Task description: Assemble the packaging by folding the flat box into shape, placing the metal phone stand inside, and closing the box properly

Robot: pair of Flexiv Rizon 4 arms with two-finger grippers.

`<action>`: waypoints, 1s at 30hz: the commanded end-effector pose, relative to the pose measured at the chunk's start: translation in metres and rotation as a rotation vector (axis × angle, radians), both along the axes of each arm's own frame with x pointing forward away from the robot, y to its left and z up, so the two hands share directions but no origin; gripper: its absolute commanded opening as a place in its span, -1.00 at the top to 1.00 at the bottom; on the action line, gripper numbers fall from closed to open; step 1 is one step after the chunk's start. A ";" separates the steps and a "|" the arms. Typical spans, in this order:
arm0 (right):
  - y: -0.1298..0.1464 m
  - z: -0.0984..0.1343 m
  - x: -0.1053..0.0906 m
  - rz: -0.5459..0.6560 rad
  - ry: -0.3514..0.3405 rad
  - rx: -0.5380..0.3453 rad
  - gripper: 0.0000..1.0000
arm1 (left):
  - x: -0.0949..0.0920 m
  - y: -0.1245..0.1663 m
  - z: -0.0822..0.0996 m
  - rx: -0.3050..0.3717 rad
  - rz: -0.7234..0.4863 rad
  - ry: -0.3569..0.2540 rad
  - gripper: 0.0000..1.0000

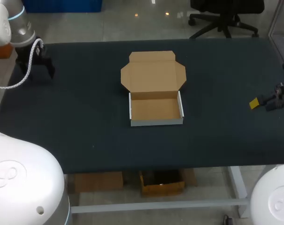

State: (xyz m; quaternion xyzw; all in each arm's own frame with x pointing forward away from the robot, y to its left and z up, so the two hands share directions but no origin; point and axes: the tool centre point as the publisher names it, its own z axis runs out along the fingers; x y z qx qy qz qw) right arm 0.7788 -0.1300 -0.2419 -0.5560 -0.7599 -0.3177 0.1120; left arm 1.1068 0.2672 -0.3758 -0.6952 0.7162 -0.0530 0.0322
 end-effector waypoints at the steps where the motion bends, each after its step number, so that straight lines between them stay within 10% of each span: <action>1: -0.001 0.001 0.000 0.002 0.002 0.001 -1.00 | 0.019 0.003 -0.007 0.001 -0.005 0.052 -1.00; 30: -0.001 0.001 0.000 0.002 0.002 0.001 -1.00 | 0.080 0.039 -0.019 0.009 -0.019 0.050 -1.00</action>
